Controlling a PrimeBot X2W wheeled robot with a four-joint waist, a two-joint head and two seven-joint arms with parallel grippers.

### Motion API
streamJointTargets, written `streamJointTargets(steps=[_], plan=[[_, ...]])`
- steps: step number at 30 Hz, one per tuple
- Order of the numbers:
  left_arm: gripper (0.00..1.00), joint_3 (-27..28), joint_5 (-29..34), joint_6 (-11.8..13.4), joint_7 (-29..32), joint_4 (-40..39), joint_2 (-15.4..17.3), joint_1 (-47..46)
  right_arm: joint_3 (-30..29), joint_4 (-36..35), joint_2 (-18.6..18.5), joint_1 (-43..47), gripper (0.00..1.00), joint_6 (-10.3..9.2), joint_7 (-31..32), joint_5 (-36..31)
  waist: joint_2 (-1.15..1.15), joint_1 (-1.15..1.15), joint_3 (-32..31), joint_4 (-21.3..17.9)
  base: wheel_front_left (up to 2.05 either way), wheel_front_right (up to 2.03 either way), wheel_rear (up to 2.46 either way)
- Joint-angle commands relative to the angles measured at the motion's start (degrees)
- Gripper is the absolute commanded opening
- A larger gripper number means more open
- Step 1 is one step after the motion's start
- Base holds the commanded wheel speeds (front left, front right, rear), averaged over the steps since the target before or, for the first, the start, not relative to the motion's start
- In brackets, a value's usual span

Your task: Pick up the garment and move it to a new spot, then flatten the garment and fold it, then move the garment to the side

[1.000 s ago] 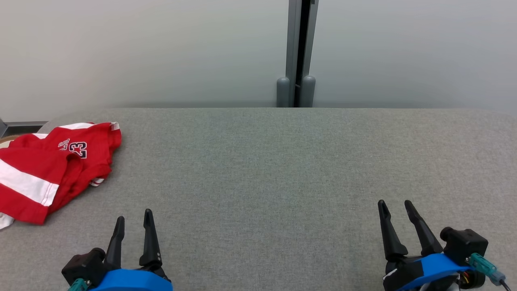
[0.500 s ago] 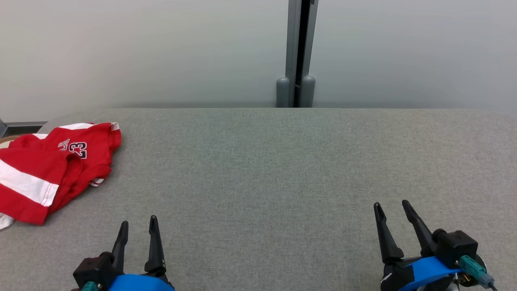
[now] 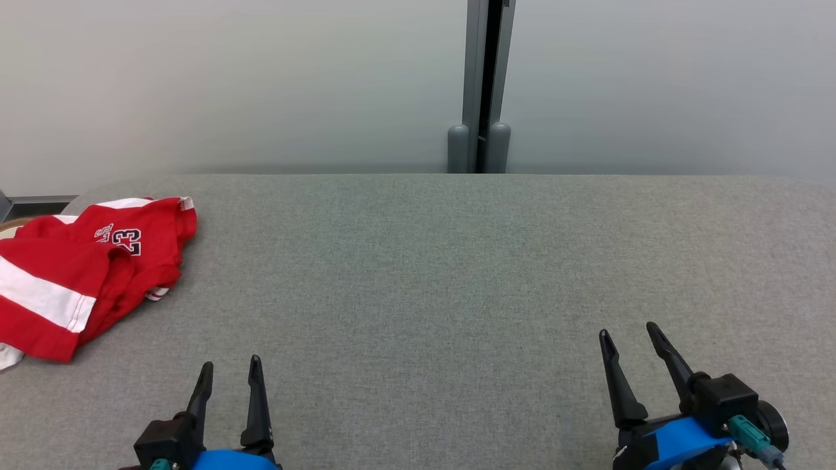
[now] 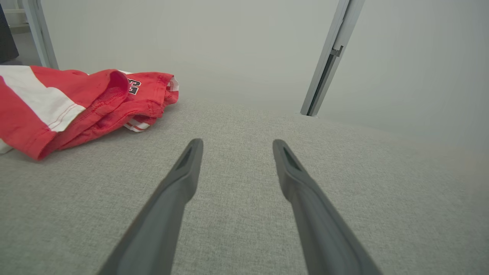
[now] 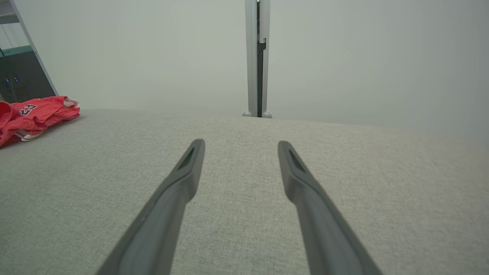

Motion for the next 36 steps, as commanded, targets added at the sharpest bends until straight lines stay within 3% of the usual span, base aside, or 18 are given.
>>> streamJointTargets(steps=[1,26,30,36], plan=[[1.0,-0.35,0.98,-0.06,-0.4,0.15,0.15,-0.58,0.18,0.13,-0.37,-0.65,1.0,0.11,-0.53,-1.32,0.0,0.0,0.0,0.01,0.0,0.0,0.0],[1.0,-0.59,1.41,0.11,-0.51,-0.01,0.15,-1.08,-0.41,0.55,-0.36,-0.57,1.0,0.07,-0.64,-1.39,0.0,0.0,0.28,0.82,0.0,0.0,0.0],[1.0,-0.6,1.44,0.05,-0.51,-0.19,0.15,-1.42,-0.72,0.11,-0.33,0.15,1.0,0.07,-0.63,-2.15,0.0,0.0,0.5,3.03,0.0,0.0,0.0],[1.0,-0.62,1.77,0.12,-0.5,-0.61,0.13,-1.77,-0.38,-0.2,-0.31,0.82,1.0,0.07,-0.63,-1.73,0.0,0.0,0.55,10.19,0.0,0.0,0.0]])
